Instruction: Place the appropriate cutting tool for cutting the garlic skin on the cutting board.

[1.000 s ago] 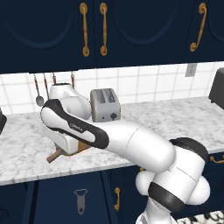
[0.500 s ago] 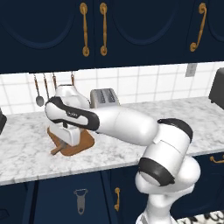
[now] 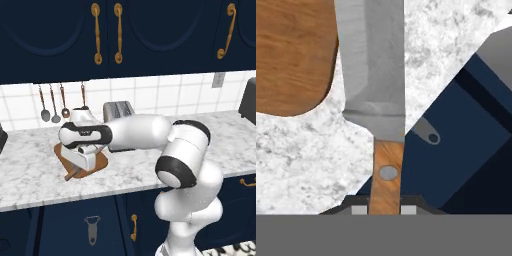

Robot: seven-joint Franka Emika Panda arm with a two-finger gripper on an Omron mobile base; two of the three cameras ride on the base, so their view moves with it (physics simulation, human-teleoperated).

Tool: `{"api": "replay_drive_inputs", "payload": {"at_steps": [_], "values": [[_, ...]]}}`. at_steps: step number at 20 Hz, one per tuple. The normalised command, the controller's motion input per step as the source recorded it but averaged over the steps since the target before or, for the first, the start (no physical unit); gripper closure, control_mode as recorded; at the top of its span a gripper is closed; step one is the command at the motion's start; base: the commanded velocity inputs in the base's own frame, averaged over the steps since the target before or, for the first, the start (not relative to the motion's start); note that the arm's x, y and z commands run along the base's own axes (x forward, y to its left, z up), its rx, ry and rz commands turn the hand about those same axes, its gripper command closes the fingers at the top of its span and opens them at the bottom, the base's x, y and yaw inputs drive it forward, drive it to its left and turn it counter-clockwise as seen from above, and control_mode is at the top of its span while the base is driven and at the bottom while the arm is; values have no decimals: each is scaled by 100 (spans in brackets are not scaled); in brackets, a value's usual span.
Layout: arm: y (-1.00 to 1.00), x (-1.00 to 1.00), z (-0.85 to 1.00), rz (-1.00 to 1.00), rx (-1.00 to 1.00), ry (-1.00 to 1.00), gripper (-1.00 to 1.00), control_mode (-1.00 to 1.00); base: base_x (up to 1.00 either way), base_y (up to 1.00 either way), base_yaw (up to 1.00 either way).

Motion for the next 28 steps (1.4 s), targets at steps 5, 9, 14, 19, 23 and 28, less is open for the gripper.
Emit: {"api": "replay_drive_inputs", "payload": {"at_steps": [5,9,14,19,23,28], "values": [[0,56,-12,0,1,-5,100,-100,0,0,0],[0,49,-29,0,0,-4,100,-100,0,0,0],[0,51,-45,0,0,0,100,-100,0,0,0],[0,45,-34,0,0,0,100,-100,0,0,0],[0,31,-32,0,0,0,100,-100,0,0,0],[0,16,-29,0,0,0,-100,-100,0,0,0]]}}
